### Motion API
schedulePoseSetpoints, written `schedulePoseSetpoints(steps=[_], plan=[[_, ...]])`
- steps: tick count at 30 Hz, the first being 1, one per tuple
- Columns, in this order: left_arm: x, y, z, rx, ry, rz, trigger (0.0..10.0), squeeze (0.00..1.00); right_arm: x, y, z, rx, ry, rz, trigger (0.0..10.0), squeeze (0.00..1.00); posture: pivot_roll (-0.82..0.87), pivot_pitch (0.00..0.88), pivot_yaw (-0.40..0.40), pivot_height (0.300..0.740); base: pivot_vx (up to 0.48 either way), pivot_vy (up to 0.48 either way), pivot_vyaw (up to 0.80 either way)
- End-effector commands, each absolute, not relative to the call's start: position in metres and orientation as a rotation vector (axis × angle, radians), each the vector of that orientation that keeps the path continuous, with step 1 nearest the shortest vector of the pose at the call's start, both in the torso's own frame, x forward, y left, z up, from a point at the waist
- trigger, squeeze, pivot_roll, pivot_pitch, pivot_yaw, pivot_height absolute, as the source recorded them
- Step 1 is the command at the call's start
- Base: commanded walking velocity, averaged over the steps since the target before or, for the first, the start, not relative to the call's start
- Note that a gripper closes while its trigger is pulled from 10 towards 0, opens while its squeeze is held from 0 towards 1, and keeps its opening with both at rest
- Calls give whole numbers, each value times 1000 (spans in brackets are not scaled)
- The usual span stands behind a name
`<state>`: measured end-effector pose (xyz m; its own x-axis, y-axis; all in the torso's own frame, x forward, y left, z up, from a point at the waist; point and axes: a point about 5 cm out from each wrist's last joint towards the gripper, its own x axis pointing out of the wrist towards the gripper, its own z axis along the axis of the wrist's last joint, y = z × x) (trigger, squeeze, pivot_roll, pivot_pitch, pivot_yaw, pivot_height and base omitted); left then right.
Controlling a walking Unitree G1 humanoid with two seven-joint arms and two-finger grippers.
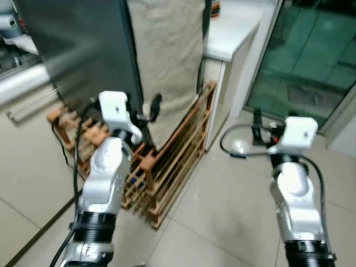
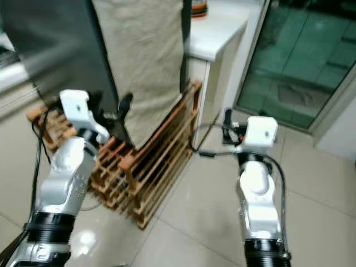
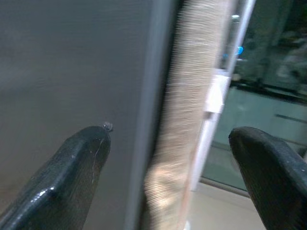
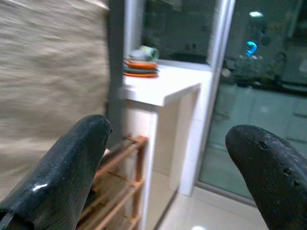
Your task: Restocking fridge
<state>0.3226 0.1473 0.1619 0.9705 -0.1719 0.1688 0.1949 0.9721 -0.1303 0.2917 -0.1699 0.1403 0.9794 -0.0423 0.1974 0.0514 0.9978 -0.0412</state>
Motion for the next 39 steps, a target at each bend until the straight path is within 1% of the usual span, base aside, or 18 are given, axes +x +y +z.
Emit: schedulePoseSetpoints(steps=[1,5,7,10,11,14,19,22,23,25,26,28,32,33,36,39], plan=[[328,143,163,-128,-140,-188,10000,0,292,-177,140,-52,-192,-65,10000,98,-111,0,-9,740,0,0,0],[335,141,161,-109,-108,-178,10000,0,293,-175,139,-52,-184,-60,10000,98,-114,0,-9,740,0,0,0],[338,140,163,-116,-109,-174,10000,0,294,-176,139,-53,-180,-62,10000,98,-114,0,-9,740,0,0,-800],[341,139,166,-121,-116,-160,10000,0,294,-176,138,-53,-178,-66,10000,94,-114,0,-9,740,0,0,0],[344,141,167,-116,-116,-114,10000,0,293,-176,138,-52,-183,-64,10000,98,-121,0,-4,740,0,0,0],[348,142,168,-97,-110,-66,10000,0,293,-176,138,-51,-181,-63,10000,102,-121,0,-4,740,0,0,0],[350,144,168,-76,-100,-57,10000,0,292,-177,138,-54,-181,-67,10000,102,-126,0,5,740,0,0,0],[323,160,160,-58,-104,-136,10000,0,275,-185,141,-48,-212,-103,10000,98,-128,0,19,740,0,0,0],[323,160,160,-58,-104,-136,10000,0,275,-185,141,-48,-212,-103,10000,98,-128,0,19,740,0,0,0],[292,167,148,-16,-88,-220,10000,0,254,-188,136,-63,-198,-108,10000,98,-104,0,14,740,0,0,0],[261,175,136,-14,-53,-244,10000,0,235,-192,128,-75,-158,-113,10000,94,-89,0,3,740,0,0,0],[245,178,135,-51,-44,-202,10000,0,222,-196,124,-81,-137,-124,10000,98,-75,0,-9,740,0,0,0],[242,175,145,-84,-89,-148,10000,0,216,-199,127,-88,-152,-146,10000,98,-64,0,-17,740,0,0,0],[245,175,156,-81,-142,-91,10000,0,213,-199,132,-85,-176,-160,10000,98,-62,0,-25,740,0,0,0],[254,179,161,-130,-169,5,10000,0,217,-199,139,-72,-213,-178,10000,86,-75,0,-20,740,0,0,0],[257,176,161,-153,-176,19,10000,0,220,-200,140,-26,-211,-196,10000,75,-87,0,-19,740,0,0,0]])
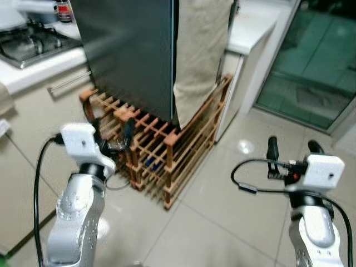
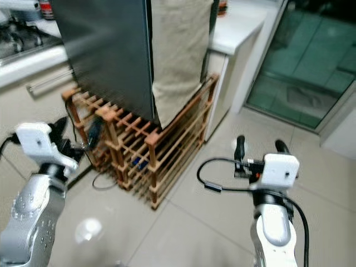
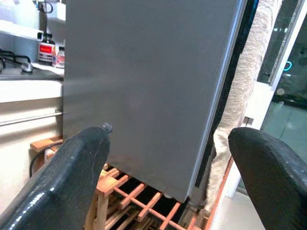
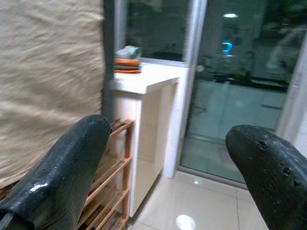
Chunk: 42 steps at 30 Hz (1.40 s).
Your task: Restocking fridge
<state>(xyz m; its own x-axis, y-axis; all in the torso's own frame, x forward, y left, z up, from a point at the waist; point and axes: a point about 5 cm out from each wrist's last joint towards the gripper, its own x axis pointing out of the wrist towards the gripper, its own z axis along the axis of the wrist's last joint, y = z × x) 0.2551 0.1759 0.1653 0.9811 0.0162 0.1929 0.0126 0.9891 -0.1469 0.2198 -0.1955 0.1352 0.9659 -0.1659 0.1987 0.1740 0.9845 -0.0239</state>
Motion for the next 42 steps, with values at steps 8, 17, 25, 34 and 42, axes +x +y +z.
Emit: schedulePoseSetpoints(steps=[8,17,25,34,42], plan=[[263,168,167,-64,-206,-54,10000,0,227,-201,140,-48,-202,-194,10000,63,-91,0,-22,740,0,0,0],[271,162,180,-74,-258,-72,10000,0,239,-199,149,-82,-239,-188,10000,59,-94,0,-17,740,373,0,0],[275,157,187,-77,-295,-98,10000,0,239,-199,149,-96,-236,-183,10000,63,-98,0,-22,740,480,0,0],[279,154,191,-85,-305,-132,10000,0,251,-196,154,-97,-258,-176,10000,63,-103,0,-4,740,476,0,0],[281,158,190,-95,-307,-86,10000,0,258,-191,158,-96,-272,-141,10000,63,-99,0,-10,740,229,0,0]])
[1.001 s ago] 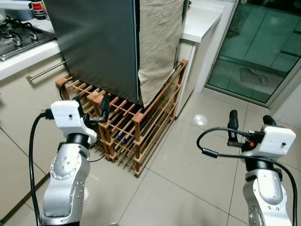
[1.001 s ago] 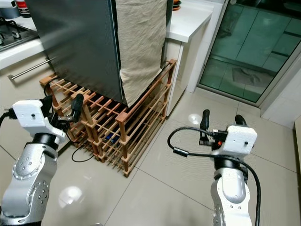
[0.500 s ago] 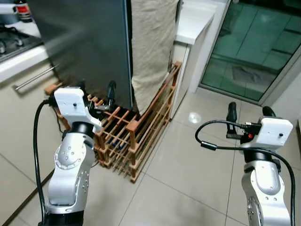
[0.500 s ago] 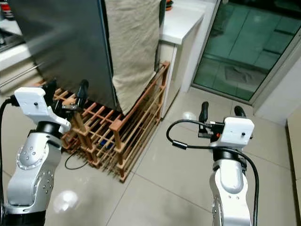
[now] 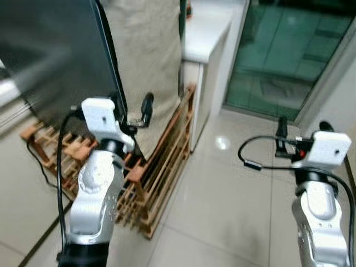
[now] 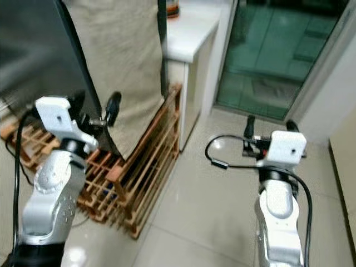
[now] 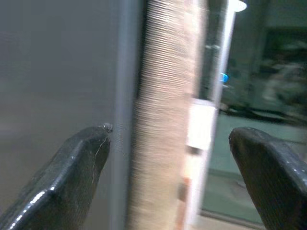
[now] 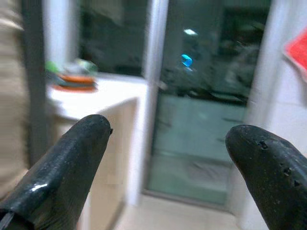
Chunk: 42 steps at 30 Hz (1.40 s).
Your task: Restocking fridge
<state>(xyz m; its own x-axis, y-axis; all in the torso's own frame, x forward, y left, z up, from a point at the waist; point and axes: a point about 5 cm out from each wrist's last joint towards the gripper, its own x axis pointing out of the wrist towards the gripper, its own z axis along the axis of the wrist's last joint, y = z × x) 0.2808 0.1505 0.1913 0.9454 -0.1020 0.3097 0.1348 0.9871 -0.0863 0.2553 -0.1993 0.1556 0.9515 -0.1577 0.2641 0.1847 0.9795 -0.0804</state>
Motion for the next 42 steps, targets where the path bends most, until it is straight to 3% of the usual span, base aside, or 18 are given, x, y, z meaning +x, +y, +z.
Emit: schedulePoseSetpoints(steps=[1,13,25,42], plan=[[282,159,191,-93,-307,-81,10000,0,259,-191,159,-97,-276,-135,10000,63,-99,0,-10,740,0,0,0],[327,159,201,-98,-254,-36,10000,0,272,-185,159,-89,-272,-98,10000,71,-112,0,2,740,0,0,-345],[342,154,206,-135,-220,-66,10000,0,272,-186,153,-91,-244,-85,10000,71,-120,0,7,740,0,0,0],[373,109,189,-166,-63,-175,10000,0,273,-188,151,-92,-234,-97,10000,67,-140,0,22,740,0,0,0]])
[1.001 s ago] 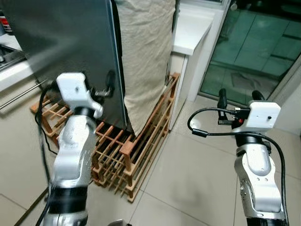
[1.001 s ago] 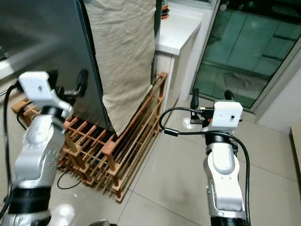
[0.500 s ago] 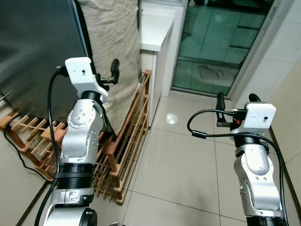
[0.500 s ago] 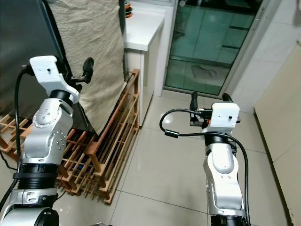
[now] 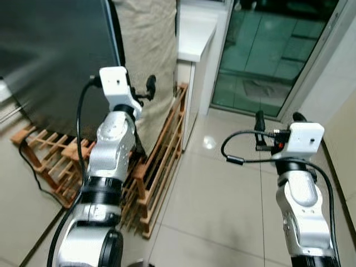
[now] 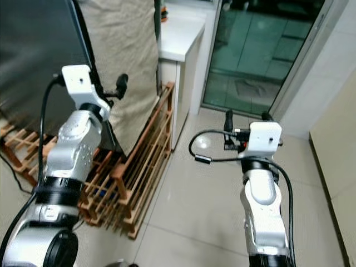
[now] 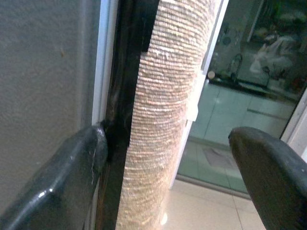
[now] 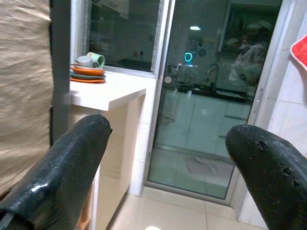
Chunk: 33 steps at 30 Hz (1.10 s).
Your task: Restocking fridge
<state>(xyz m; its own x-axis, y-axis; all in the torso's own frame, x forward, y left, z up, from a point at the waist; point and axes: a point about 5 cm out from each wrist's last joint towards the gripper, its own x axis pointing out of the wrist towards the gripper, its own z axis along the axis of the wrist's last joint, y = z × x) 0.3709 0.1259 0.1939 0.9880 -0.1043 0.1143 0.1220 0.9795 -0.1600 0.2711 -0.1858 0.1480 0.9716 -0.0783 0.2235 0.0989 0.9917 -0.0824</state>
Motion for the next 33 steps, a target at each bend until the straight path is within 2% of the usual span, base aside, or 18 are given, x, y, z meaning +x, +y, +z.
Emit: schedulePoseSetpoints(steps=[1,2,4,5,9,11,12,13,16,19,20,22,23,24,25,28,31,33], plan=[[373,109,189,-166,-63,-175,10000,0,273,-188,151,-92,-234,-97,10000,67,-140,0,22,740,0,0,0],[375,105,188,-163,-58,-198,10000,0,273,-187,151,-92,-234,-98,10000,67,-147,0,29,740,0,0,0],[374,79,187,-167,-59,-356,10000,0,274,-187,152,-89,-238,-104,10000,71,-154,0,35,740,0,0,0],[374,79,187,-167,-59,-356,10000,0,274,-187,152,-89,-238,-104,10000,71,-154,0,35,740,0,0,0],[365,35,187,-209,-63,-616,10000,0,275,-190,154,-83,-244,-120,10000,71,-165,0,43,740,0,0,0],[363,30,187,-209,-62,-646,10000,0,275,-190,154,-82,-244,-123,10000,71,-165,0,43,740,0,0,0],[352,10,192,-236,-82,-755,10000,0,274,-189,154,-81,-245,-127,10000,71,-177,0,51,740,0,0,0],[352,10,192,-236,-82,-755,10000,0,274,-189,154,-81,-245,-127,10000,71,-177,0,51,740,0,0,0],[334,-11,197,-279,-114,-912,10000,0,274,-189,154,-78,-244,-130,10000,71,-181,0,53,740,0,0,0],[329,-14,197,-277,-123,-953,10000,0,273,-188,154,-77,-243,-131,10000,75,-178,0,53,740,0,0,0],[330,-11,197,-270,-130,-931,10000,0,273,-188,154,-75,-243,-131,10000,75,-178,0,53,740,0,0,0],[339,15,196,-281,-152,-781,10000,0,272,-187,154,-73,-248,-128,10000,71,-177,0,55,740,0,0,0],[339,15,196,-281,-152,-781,10000,0,272,-187,154,-73,-248,-128,10000,71,-177,0,55,740,0,0,0],[343,34,195,-293,-160,-683,10000,0,272,-187,155,-73,-251,-128,10000,75,-172,0,54,740,0,0,0],[343,34,195,-293,-160,-683,10000,0,272,-187,155,-73,-251,-128,10000,75,-172,0,54,740,0,0,0],[344,98,185,-298,-167,-380,10000,0,269,-189,155,-71,-256,-141,10000,75,-152,0,44,740,0,0,0],[335,142,171,-268,-151,-167,10000,0,266,-189,153,-69,-257,-146,10000,75,-125,0,26,740,0,0,0],[332,150,167,-260,-144,-121,10000,0,266,-189,152,-68,-256,-146,10000,75,-122,0,23,740,0,0,0]])
